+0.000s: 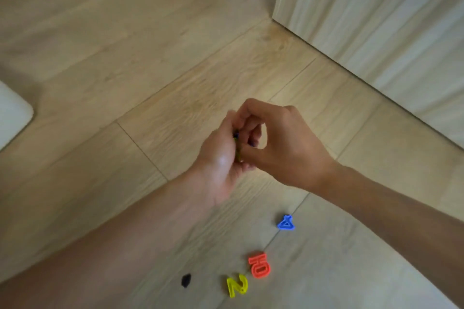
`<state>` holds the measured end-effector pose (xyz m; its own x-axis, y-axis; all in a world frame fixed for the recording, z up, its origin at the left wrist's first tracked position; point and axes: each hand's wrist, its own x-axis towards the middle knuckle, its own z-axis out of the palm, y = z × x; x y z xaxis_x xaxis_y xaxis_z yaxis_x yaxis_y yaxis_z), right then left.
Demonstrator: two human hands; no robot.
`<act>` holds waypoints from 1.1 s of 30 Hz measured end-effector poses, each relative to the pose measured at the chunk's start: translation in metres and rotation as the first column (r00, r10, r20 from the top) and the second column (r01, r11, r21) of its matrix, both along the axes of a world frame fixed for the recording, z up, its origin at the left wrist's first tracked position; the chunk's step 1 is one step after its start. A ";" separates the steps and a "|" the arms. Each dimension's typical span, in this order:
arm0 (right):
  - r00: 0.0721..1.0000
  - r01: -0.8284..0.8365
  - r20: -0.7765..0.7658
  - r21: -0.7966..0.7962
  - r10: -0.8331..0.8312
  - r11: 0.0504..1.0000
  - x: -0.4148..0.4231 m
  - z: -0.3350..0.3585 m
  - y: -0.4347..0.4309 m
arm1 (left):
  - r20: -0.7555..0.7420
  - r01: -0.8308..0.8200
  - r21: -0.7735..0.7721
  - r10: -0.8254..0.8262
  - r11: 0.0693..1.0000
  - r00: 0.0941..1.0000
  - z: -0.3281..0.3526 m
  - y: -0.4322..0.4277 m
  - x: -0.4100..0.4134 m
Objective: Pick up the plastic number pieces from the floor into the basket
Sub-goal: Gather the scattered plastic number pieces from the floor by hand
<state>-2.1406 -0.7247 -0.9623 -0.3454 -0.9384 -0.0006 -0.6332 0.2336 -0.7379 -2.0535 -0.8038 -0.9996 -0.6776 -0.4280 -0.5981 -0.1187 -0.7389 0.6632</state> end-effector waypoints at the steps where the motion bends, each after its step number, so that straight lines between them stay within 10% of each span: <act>1: 1.000 -0.008 -0.012 -0.011 0.008 1.000 0.007 0.001 0.012 | 0.038 -0.016 -0.039 0.017 0.999 0.999 0.002 0.013 0.004; 6: 0.993 0.116 0.042 -0.123 -0.112 0.986 0.003 -0.004 0.050 | 0.124 -0.044 -0.108 0.057 0.993 0.991 0.002 0.038 0.029; 9: 0.997 0.065 -0.056 0.117 -0.059 0.991 -0.002 -0.031 0.083 | 0.199 0.181 -0.371 -0.112 0.911 0.974 -0.008 0.041 0.064; 13: 0.947 -0.058 -0.264 0.421 0.183 0.905 0.013 -0.074 0.125 | 0.480 0.553 -0.765 -0.279 0.330 0.831 -0.031 0.044 0.128; 20: 0.860 -0.063 -0.443 0.402 0.254 0.914 0.028 -0.097 0.137 | 0.777 0.758 -0.619 -0.297 -0.204 0.555 -0.064 0.086 0.187; 24: 0.862 -0.064 -0.442 0.391 0.248 0.918 0.028 -0.098 0.136 | 0.823 0.714 -0.559 -0.176 -0.422 0.540 -0.073 0.103 0.172; 29: 0.891 -0.158 -0.354 0.341 0.282 0.927 0.039 -0.090 0.137 | 0.889 0.707 -0.410 -0.077 -0.576 0.452 -0.078 0.118 0.152; 33: 0.862 -0.323 -0.297 0.301 0.411 0.897 0.067 -0.084 0.138 | 0.879 0.721 -0.445 -0.103 -0.531 0.466 -0.077 0.120 0.147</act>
<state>-2.0732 -0.5867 -1.0462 0.0055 -0.9835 -0.1808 -0.9093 0.0703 -0.4101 -1.9067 -0.6841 -1.0764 -0.9309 -0.2053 -0.3020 -0.2479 0.9626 0.1096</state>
